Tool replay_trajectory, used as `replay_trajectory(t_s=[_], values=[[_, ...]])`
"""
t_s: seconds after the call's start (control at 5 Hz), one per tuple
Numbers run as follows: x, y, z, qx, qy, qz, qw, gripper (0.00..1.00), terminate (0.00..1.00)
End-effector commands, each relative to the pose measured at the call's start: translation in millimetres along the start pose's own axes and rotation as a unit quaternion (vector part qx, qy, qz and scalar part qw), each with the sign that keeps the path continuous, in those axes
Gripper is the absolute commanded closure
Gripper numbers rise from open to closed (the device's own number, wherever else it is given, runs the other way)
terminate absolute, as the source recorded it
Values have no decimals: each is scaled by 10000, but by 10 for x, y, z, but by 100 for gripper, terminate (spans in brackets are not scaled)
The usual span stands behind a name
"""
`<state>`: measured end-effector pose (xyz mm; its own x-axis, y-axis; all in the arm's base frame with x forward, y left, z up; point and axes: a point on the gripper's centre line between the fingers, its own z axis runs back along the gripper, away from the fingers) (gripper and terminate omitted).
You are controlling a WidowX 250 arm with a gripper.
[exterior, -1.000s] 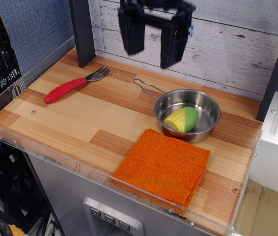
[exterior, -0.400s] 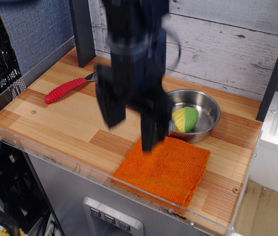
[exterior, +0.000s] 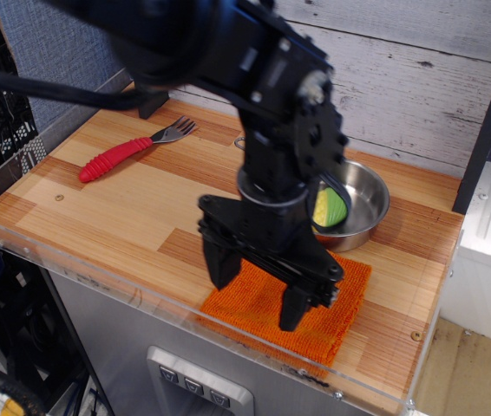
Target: Move the orange cloth to the left side of the table.
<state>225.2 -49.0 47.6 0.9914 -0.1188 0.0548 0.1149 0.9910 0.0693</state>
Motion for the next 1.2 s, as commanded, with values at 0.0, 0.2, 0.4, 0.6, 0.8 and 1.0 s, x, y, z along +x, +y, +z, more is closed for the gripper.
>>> replay_trajectory(t_s=[0.0,0.2,0.4,0.6,0.8,1.0], values=[[377,-243,-302,-303,-110,-567,9979,0,0],[416,-226,-448,-389,-210,-686,9967,0,0],[312,-129,-734,-358,26,-1137,9929,0,0],[191,-1,-881,-146,208,-1444,9892,0,0],[120,263,-884,98,405,-1216,9917,0,0],[80,654,-937,210,721,-683,9948,0,0]])
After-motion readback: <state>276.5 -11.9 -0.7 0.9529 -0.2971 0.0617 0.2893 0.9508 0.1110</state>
